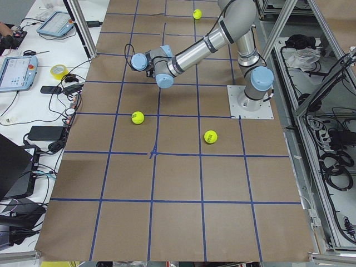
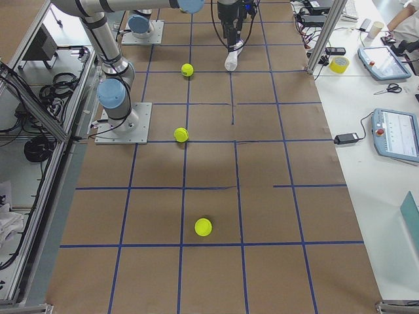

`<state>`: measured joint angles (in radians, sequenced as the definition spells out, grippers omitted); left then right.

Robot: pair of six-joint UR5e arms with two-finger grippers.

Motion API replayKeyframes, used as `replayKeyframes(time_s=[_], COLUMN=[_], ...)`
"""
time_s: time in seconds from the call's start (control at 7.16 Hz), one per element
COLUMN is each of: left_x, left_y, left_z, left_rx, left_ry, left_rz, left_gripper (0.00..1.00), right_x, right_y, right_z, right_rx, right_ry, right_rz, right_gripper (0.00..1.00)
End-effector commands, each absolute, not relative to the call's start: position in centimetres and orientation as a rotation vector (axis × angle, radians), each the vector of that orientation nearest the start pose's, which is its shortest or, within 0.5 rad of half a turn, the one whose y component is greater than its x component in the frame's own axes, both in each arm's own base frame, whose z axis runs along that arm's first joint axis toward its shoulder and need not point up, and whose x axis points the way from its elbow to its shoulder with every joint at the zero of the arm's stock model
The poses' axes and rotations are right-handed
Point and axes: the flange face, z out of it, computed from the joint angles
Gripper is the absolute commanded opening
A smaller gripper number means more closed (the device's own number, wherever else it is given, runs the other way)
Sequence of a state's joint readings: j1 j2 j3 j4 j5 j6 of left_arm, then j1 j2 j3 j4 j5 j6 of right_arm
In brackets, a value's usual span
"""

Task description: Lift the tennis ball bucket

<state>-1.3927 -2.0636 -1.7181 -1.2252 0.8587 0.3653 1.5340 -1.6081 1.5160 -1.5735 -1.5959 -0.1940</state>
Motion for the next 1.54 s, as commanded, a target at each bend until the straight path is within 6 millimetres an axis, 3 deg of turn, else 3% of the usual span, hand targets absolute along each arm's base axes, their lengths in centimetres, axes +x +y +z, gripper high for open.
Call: replayKeyframes(time_s=[0.0,0.7,0.84,0.98,1.12,1.4], left_x=[-9.2,-10.3,-10.4,-10.4,-10.4,-10.4], left_y=[-61.6,-61.4,-61.4,-61.5,-61.6,-61.7], left_z=[20.1,19.5,19.1,19.1,19.0,19.2], left_rx=[-0.072,-0.078,-0.075,-0.060,-0.018,0.011], left_ry=[-2.382,-2.380,-2.378,-2.380,-2.384,-2.385], left_rz=[-0.110,-0.135,-0.146,-0.149,-0.158,-0.163], left_gripper=[0.90,0.90,0.71,0.27,0.12,0.03], right_x=[11.2,11.3,11.3,11.3,11.3,11.3], right_y=[-48.6,-48.8,-48.8,-48.7,-48.7,-48.7], right_z=[54.1,54.4,54.2,54.0,53.8,53.8], right_rx=[-0.091,-0.042,-0.039,-0.023,-0.020,-0.010], right_ry=[3.177,3.175,3.173,3.170,3.173,3.173], right_rz=[-0.157,-0.139,-0.132,-0.125,-0.117,-0.117], right_gripper=[1.00,1.00,1.00,1.00,1.00,1.00])
